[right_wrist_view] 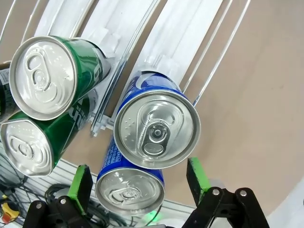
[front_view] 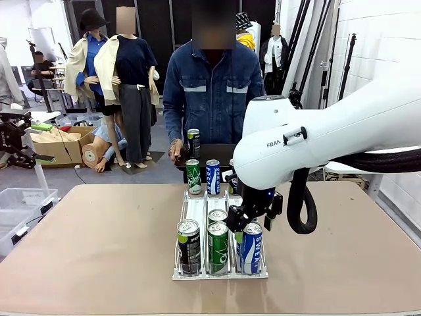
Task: Retrieve and hand over the desired beverage to the person.
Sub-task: Pick up another can of the same type that the person held from the Automatic Can Dispenser.
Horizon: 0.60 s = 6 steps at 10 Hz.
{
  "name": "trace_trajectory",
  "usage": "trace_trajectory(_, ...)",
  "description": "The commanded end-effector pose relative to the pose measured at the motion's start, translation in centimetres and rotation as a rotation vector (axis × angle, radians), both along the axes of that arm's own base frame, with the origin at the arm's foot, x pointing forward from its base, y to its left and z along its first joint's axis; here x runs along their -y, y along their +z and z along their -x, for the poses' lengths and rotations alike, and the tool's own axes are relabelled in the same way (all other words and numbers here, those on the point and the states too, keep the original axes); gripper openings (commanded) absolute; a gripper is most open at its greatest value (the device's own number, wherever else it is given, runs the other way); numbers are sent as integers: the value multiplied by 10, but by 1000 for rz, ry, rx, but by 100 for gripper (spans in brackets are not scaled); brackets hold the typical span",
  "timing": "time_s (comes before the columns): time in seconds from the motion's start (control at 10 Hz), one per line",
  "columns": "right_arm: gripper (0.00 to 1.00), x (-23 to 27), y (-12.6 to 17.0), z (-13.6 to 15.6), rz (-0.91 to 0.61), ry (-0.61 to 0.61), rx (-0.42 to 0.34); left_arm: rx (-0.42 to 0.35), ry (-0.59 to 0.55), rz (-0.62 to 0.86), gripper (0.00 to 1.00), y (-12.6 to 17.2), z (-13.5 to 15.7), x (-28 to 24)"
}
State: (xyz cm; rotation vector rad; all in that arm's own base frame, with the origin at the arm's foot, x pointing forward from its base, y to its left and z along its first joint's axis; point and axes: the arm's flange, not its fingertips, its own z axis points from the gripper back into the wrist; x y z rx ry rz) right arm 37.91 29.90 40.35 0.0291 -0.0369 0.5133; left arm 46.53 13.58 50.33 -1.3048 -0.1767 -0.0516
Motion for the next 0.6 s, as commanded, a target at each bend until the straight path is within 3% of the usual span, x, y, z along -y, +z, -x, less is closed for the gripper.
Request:
trace_trajectory(0.0, 100, -2, -7, 0, 9, -16, 28, 5, 10, -4, 100, 1, 1, 0)
trace_trajectory(0.4, 100, -4, -10, -2, 24, 16, 10, 5, 10, -4, 100, 1, 1, 0)
trace_trajectory(0.5, 93, -5, -10, -2, 34, 28, 6, 5, 10, -4, 100, 1, 1, 0)
